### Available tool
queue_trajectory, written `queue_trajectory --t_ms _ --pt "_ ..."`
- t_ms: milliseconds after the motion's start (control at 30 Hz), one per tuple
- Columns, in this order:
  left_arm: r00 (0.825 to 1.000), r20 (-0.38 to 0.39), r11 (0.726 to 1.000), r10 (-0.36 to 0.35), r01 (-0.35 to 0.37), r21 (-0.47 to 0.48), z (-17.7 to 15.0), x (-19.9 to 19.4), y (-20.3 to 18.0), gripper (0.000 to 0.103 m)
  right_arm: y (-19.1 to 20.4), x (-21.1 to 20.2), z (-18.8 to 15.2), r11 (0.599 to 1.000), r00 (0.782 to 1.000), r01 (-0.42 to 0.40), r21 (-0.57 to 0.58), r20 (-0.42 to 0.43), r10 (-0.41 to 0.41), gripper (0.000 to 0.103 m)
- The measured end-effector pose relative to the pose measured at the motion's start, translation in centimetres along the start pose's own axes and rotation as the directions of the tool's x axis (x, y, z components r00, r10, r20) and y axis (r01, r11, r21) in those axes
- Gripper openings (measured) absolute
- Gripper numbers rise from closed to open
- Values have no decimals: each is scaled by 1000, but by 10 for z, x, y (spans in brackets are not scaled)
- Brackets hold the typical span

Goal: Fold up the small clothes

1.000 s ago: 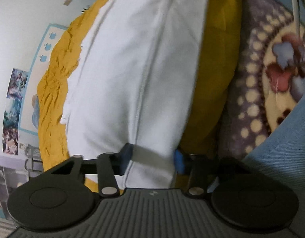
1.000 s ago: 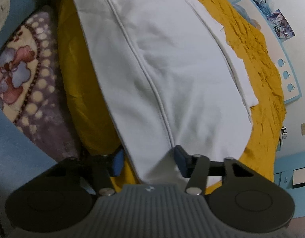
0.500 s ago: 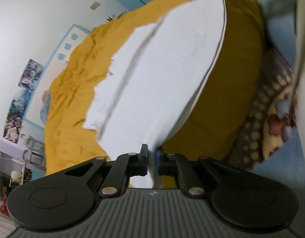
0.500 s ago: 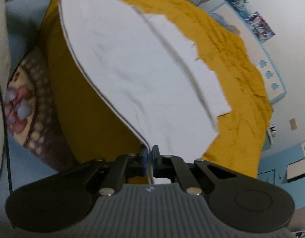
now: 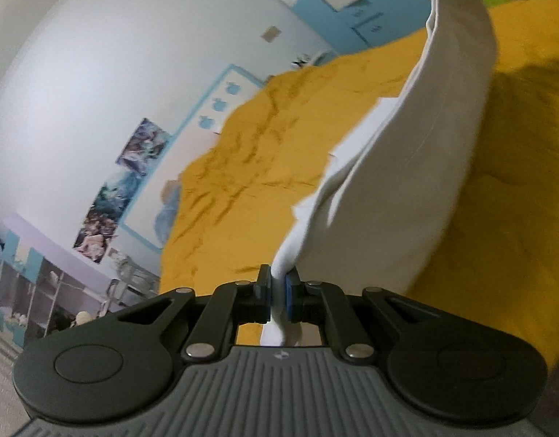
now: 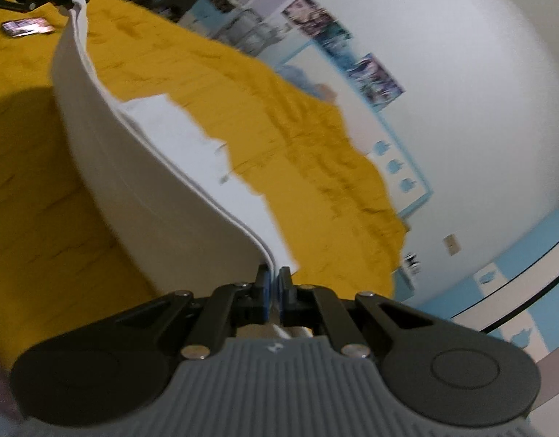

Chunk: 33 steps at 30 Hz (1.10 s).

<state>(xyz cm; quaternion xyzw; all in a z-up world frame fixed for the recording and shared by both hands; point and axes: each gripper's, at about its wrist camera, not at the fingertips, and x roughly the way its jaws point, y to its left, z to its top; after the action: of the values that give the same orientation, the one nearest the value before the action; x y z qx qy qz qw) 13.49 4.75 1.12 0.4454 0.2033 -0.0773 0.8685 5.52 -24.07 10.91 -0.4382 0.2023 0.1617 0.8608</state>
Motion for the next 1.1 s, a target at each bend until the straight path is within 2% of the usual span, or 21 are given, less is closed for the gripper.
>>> queue_trajectory --t_ms 233,433,500,600,733,900,1100 --pt "997 14 996 72 -71 -50 33 58 44 7 -47 53 33 998 998 63 1 29 -63 0" --pt "996 3 987 93 -92 -131 49 116 73 7 -83 121 59 995 994 100 28 44 -101 0" --pt "997 -7 986 78 -78 -150 51 135 77 7 -91 149 65 994 994 100 35 42 -102 0" --pt "1000 -28 982 15 -20 -190 48 171 85 7 -96 200 73 995 996 88 41 29 -89 0" --pt "996 -80 972 -46 27 -232 40 224 87 7 -95 271 75 997 999 42 69 -2 -42 0" --pt "982 -142 957 -127 84 -278 21 282 77 7 -78 356 65 994 998 -23 108 -54 29 0" --pt "963 -189 933 -191 118 -341 -6 327 59 8 -54 443 49 985 991 -78 153 -98 94 0"
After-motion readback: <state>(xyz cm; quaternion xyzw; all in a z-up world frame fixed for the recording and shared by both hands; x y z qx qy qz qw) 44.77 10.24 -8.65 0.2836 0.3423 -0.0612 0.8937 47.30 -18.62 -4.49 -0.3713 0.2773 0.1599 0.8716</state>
